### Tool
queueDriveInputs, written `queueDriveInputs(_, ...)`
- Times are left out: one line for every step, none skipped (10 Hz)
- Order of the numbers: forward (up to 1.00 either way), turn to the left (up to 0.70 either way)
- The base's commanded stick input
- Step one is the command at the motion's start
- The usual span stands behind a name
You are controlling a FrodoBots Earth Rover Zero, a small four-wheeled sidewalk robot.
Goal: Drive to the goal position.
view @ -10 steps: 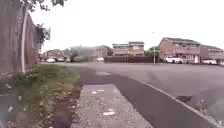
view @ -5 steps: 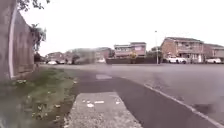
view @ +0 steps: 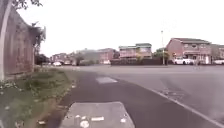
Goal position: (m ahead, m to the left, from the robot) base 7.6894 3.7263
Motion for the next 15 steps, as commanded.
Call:
queueDriveInputs(1.0,0.22)
queueDriveInputs(1.0,0.22)
queueDriveInputs(1.0,0.15)
queueDriveInputs(1.0,0.0)
queueDriveInputs(1.0,0.0)
queueDriveInputs(1.0,0.0)
queueDriveInputs(1.0,0.0)
queueDriveInputs(1.0,0.0)
queueDriveInputs(1.0,0.0)
queueDriveInputs(1.0,0.0)
queueDriveInputs(1.0,0.0)
queueDriveInputs(1.0,0.0)
queueDriveInputs(1.0,0.07)
queueDriveInputs(1.0,0.19)
queueDriveInputs(1.0,0.35)
